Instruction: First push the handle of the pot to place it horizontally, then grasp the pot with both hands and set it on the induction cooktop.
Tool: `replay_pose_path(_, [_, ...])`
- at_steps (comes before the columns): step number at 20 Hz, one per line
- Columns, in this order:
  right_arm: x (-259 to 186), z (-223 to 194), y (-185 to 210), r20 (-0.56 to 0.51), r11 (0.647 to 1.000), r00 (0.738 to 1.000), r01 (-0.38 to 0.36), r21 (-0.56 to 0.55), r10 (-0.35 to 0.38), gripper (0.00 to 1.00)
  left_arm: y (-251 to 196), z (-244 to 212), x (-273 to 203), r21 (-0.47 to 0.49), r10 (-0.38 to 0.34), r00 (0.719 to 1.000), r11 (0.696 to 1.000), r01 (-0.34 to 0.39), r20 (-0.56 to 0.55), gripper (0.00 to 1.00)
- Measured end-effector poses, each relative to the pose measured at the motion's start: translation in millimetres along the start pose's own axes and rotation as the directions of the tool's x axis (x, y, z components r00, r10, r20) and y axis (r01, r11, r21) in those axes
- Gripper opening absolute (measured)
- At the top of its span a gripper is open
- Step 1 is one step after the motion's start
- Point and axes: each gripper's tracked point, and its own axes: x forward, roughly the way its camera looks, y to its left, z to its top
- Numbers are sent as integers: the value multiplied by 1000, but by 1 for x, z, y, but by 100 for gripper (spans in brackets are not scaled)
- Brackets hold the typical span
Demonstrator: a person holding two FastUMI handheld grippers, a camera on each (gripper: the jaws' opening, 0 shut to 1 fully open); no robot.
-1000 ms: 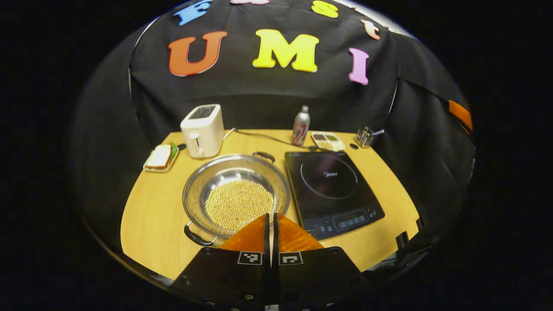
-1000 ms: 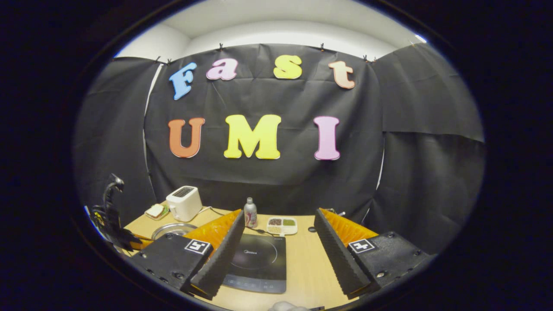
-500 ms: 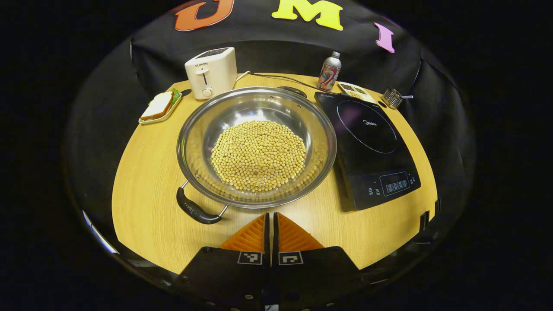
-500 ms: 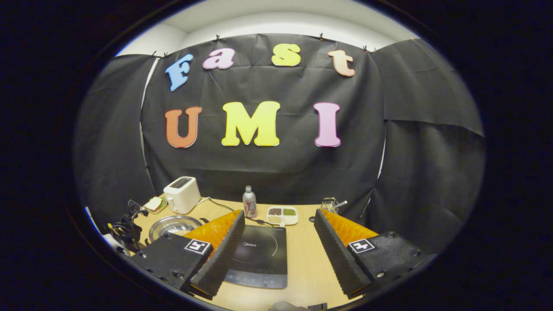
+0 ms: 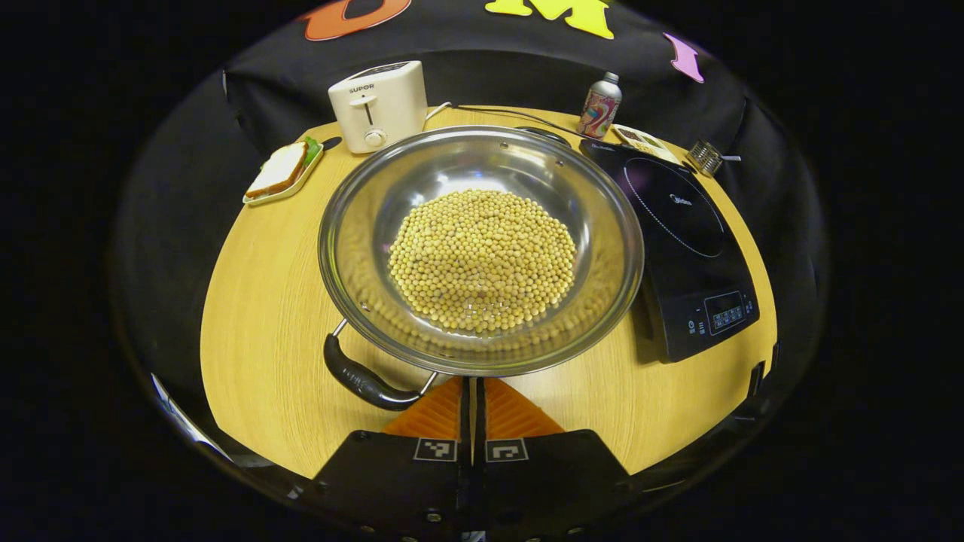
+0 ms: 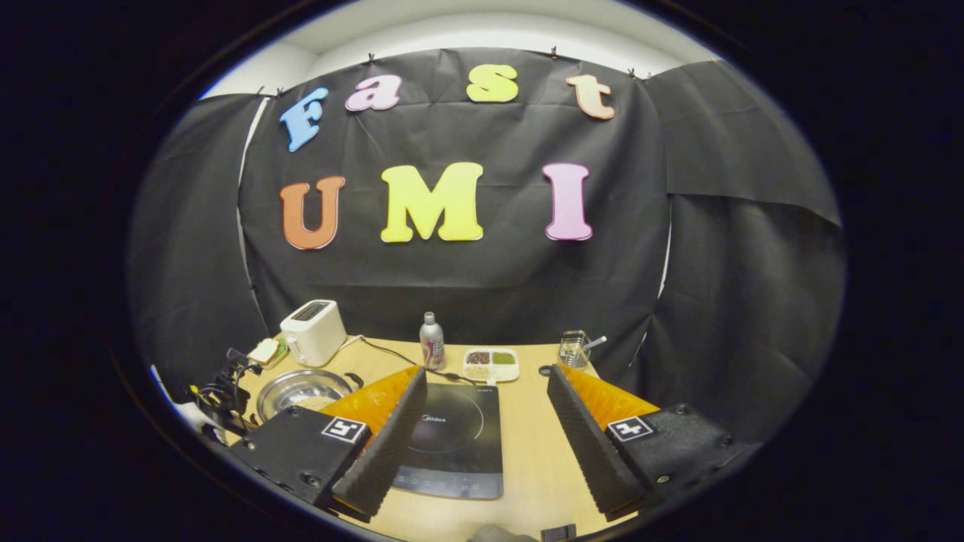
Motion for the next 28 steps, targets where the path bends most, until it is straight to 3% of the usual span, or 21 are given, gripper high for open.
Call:
replay_pose_path(3, [4, -3, -2, -9, 1000, 1000, 2, -1, -2, 100, 4, 0, 1, -3, 1, 1000, 1000, -1, -9, 10])
replay_pose_path(4, [5, -3, -2, -10, 1000, 1000, 3, -1, -3, 100, 7, 1, 2, -3, 7, 1000, 1000, -8, -9, 0])
replay_pose_path(5, [6, -4, -2, -13, 1000, 1000, 2, 0, -2, 100, 9, 2, 3, -3, 12, 1000, 1000, -12, -10, 0])
replay_pose_path(6, [7, -4, -2, -15, 1000, 1000, 1, 1, -1, 97, 13, 3, 3, -7, 16, 1000, 1000, -16, -8, 10])
replay_pose_path(7, [9, -5, -2, -17, 1000, 1000, 1, 0, -1, 100, 16, 2, 3, -14, 21, 1000, 1000, -21, -8, 0])
replay_pose_path(8, [9, -5, -2, -18, 1000, 1000, 0, -2, 0, 100, 19, 3, 2, -22, 23, 1000, 999, -24, -8, 10])
replay_pose_path(11, [10, -6, 1, -29, 1000, 999, -15, 11, 15, 100, 26, 4, 2, -59, 20, 1000, 998, -21, -11, 10])
replay_pose_path(12, [11, -6, 2, -30, 1000, 999, -17, 15, 18, 98, 30, 4, 2, -60, 25, 1000, 998, -26, -13, 0])
replay_pose_path(13, [11, -6, 0, -32, 1000, 999, -17, 15, 17, 97, 33, 5, 2, -57, 32, 999, 998, -33, -12, 10])
replay_pose_path(14, [11, -7, 0, -33, 1000, 999, -16, 14, 16, 100, 37, 6, 2, -54, 40, 999, 998, -41, -12, 0])
replay_pose_path(15, [11, -6, 1, -30, 1000, 999, -16, 13, 17, 100, 41, 7, 3, -54, 47, 999, 997, -47, -11, 10])
replay_pose_path(16, [11, -5, 0, -30, 1000, 999, -16, 10, 16, 100, 45, 8, 3, -57, 52, 999, 997, -53, -11, 0])
replay_pose_path(18, [11, -6, -1, -30, 1000, 999, -14, 5, 14, 100, 53, 10, 3, -61, 63, 998, 996, -63, -8, 0])
replay_pose_path(19, [11, -4, -1, -30, 1000, 999, -13, 4, 13, 100, 58, 12, 5, -59, 72, 997, 996, -72, -7, 10])
replay_pose_path(20, [11, -5, 0, -30, 1000, 999, -13, 3, 13, 100, 62, 14, 6, -58, 81, 997, 995, -81, -5, 10])
replay_pose_path(21, [11, -4, 0, -30, 1000, 999, -13, 2, 13, 100, 66, 16, 6, -58, 86, 996, 995, -86, 0, 0])
replay_pose_path(28, [11, -3, 0, -31, 1000, 999, -13, -13, 12, 100, 92, 25, 12, -116, 111, 994, 987, -109, 7, 0])
